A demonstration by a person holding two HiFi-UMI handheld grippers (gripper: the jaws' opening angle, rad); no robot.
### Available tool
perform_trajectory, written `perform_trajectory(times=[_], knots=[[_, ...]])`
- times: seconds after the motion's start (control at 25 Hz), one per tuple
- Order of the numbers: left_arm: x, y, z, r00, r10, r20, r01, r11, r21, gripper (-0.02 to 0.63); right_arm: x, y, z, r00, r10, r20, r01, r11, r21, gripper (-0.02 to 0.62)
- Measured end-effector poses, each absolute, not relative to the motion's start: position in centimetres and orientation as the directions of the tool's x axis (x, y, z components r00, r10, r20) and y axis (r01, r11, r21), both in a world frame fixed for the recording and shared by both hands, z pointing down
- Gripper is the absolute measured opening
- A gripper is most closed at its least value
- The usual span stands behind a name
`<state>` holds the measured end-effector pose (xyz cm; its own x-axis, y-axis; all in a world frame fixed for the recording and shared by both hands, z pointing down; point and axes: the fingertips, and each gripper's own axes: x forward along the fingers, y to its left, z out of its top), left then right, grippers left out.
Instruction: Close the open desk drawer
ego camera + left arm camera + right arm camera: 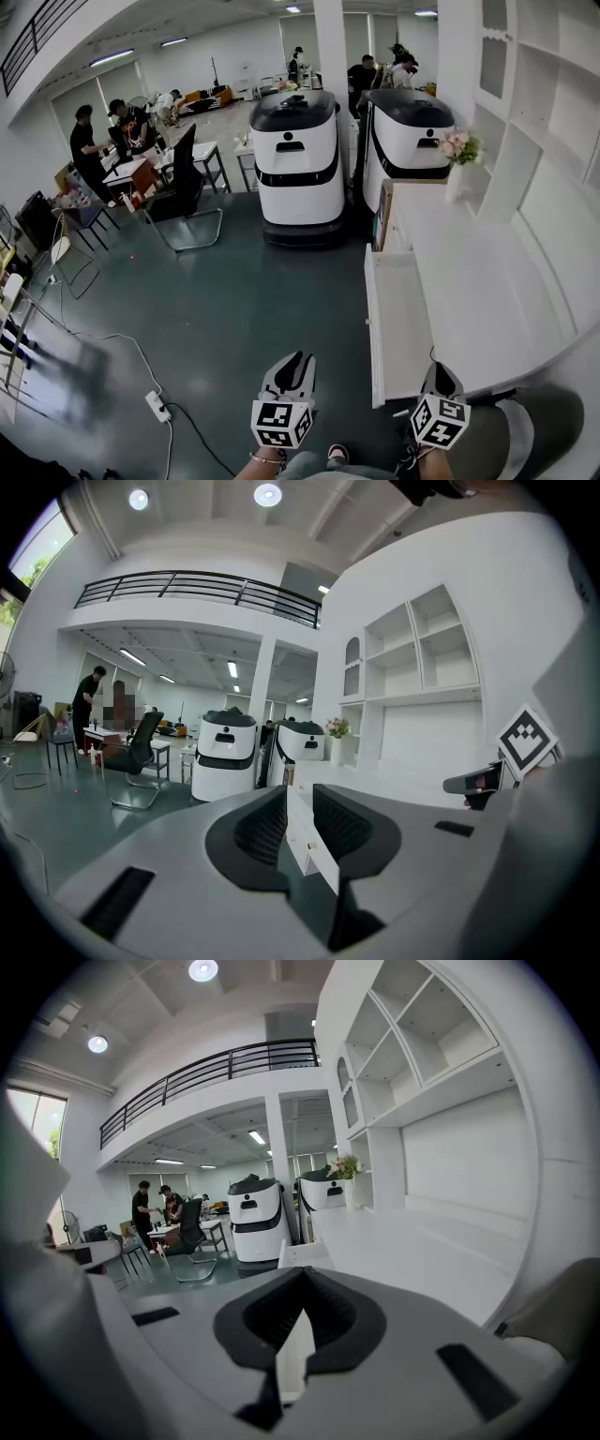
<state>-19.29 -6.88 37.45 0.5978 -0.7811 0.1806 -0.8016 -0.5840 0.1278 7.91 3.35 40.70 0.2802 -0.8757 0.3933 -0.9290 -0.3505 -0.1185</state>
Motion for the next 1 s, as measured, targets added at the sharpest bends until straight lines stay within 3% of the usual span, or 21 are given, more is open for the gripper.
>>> perform_trajectory(times=[0.4, 1.0], knots=[[-12.8, -14.8, 38.6, 0.741, -0.645, 0.185, -0.669, -0.731, 0.133, 0.098, 12.8, 1.5, 42.0, 0.455, -0.783, 0.424, -0.835, -0.541, -0.101, 0.006], [-4.9, -26.2, 38.0, 0.955, -0.221, 0.195, -0.246, -0.963, 0.114, 0.100, 11.7, -0.6, 39.3, 0.760, -0.490, 0.426, -0.514, -0.855, -0.067, 0.006]])
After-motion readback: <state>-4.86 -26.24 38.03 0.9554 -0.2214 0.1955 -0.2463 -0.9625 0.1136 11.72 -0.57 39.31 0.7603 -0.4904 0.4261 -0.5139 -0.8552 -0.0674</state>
